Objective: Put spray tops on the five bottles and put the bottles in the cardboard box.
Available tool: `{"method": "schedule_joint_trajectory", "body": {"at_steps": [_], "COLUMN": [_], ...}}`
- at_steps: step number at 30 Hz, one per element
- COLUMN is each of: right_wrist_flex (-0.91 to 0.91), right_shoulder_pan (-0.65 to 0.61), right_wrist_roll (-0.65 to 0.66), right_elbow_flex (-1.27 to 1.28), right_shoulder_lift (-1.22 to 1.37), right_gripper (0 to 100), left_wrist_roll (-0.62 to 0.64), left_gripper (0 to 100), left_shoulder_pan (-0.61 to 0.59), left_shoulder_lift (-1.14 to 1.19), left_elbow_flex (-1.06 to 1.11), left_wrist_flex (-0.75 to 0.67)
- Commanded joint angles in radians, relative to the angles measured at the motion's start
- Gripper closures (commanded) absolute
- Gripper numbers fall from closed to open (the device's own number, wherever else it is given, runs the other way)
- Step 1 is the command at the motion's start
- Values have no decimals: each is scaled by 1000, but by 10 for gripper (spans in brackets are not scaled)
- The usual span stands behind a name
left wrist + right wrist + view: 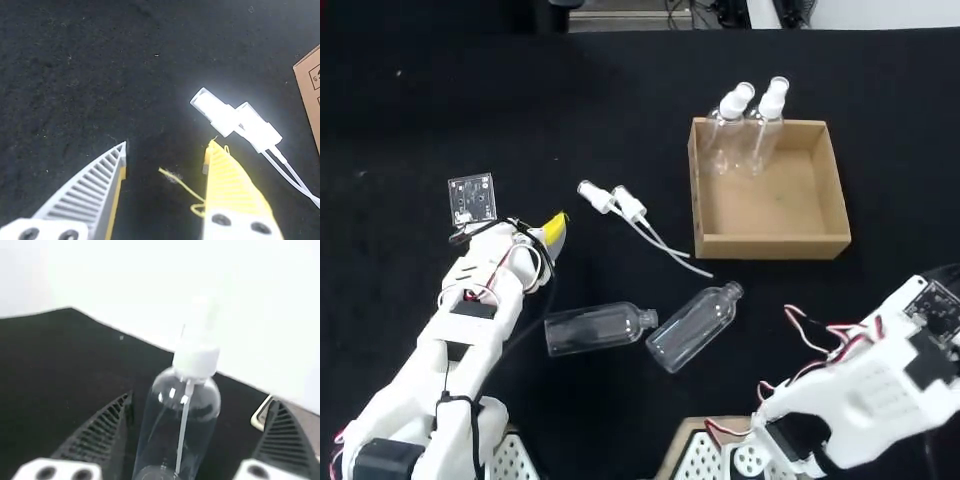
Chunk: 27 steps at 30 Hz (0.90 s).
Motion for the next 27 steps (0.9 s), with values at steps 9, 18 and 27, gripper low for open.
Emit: {"method": "schedule_joint_trajectory", "body": {"at_steps": [9,18,27], "right_wrist_flex": [-14,858,1421], "right_shoulder_pan": [9,14,-3], "right_wrist_roll": [11,120,126], "right_elbow_flex": [361,216,225], "right_shoulder_lift": [-584,-1056,-1587], "right_gripper": [655,655,655], "left_wrist_roll": [5,5,5], "left_gripper": [750,750,750], "left_shoulder_pan": [16,19,16], "left_shoulder_lift": [-26,-26,-26], "left_elbow_flex": [-12,-13,-12], "left_wrist_flex": [-20,-20,-20]}}
